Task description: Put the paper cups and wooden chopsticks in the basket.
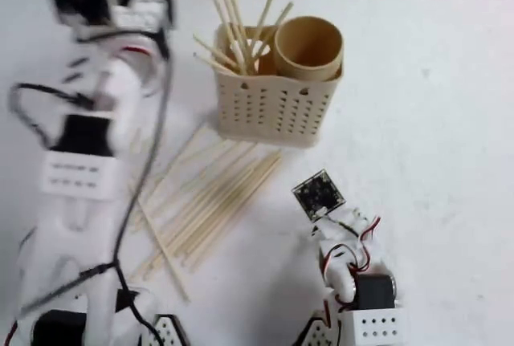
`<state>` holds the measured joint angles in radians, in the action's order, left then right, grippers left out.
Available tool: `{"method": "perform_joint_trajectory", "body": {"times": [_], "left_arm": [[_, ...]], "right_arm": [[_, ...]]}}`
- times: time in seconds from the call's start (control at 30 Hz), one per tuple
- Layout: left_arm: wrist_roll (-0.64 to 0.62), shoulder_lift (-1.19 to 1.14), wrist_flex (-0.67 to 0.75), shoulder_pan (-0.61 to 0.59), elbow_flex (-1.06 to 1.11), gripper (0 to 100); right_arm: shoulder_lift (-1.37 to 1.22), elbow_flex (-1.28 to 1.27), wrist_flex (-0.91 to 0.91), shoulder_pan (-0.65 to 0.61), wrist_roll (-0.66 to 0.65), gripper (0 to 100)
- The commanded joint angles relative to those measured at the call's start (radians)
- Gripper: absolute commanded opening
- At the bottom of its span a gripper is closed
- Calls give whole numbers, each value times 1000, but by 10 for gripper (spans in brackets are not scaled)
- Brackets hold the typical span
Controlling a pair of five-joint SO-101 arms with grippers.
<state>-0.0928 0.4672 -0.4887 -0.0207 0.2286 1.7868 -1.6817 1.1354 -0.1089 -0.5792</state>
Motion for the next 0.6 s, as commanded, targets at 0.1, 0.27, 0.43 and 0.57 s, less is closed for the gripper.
{"method": "perform_joint_trajectory", "body": {"times": [0.1, 0.27, 0.43, 0.57], "left_arm": [[146, 41, -652, -249, -186, 109], [419, 8, -758, -300, -20, 109], [575, -185, -686, -306, 176, 116], [598, -456, -687, -306, 124, 194]], "right_arm": [[4, -9, 5, -8, -9, 21], [2, -9, 7, -8, -9, 21], [1, -9, 7, -5, -9, 21], [1, -9, 7, -4, -9, 21]]}}
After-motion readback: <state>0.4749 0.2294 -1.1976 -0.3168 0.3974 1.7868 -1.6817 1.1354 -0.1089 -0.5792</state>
